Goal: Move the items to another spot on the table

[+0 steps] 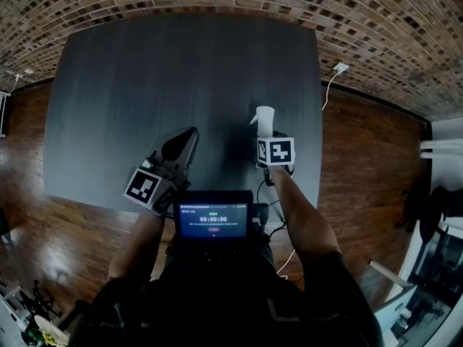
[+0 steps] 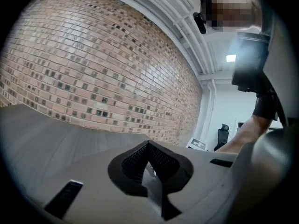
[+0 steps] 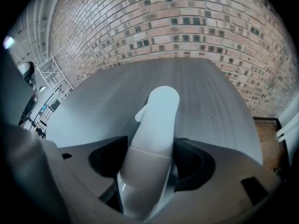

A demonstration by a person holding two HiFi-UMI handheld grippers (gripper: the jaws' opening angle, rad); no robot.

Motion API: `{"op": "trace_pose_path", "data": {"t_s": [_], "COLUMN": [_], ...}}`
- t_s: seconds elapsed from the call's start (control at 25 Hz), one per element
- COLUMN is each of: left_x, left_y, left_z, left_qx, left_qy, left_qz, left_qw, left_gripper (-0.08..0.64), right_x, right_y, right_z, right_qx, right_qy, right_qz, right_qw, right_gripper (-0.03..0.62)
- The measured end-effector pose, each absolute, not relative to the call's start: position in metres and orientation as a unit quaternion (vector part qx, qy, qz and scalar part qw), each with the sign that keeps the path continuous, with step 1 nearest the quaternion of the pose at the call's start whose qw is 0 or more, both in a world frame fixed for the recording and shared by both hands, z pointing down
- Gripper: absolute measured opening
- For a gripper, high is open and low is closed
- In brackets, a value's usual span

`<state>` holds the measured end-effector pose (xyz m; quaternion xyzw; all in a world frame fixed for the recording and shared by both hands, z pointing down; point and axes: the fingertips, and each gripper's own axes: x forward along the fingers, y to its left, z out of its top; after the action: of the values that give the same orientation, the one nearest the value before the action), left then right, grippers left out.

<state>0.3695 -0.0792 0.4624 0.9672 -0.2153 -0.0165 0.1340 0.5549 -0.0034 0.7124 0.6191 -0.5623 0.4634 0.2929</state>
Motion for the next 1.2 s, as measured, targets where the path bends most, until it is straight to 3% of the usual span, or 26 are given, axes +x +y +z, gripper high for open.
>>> {"op": "trace_pose_path", "data": {"t_s": [0.52,0.84,1.2], "left_x": [0.376,0.369,0.347], "left_y": [-0.059,-0.043,-0.009], "left_z": [0.414,0.366,0.335], "left_qx": [0.989,0.994,0.990], "left_qy": [-0.129,-0.093,-0.120], "left_qz": [-0.053,-0.052,-0.045], "left_qw": [0.042,-0.027,-0.055], "left_gripper": [-0.005,-0.005,-0.005], "right_x": [0.553,0.551,0.544], "right_y": [-0.004,-0.005,-0.006], "right_z": [0.703,0.660,0.591], "right_qx": [0.608,0.604,0.586], "right_qy": [-0.586,-0.628,-0.692], "right_qz": [0.456,0.424,0.375], "right_qw": [0.283,0.247,0.195], "right_gripper": [0.284,0.282,0.282]}}
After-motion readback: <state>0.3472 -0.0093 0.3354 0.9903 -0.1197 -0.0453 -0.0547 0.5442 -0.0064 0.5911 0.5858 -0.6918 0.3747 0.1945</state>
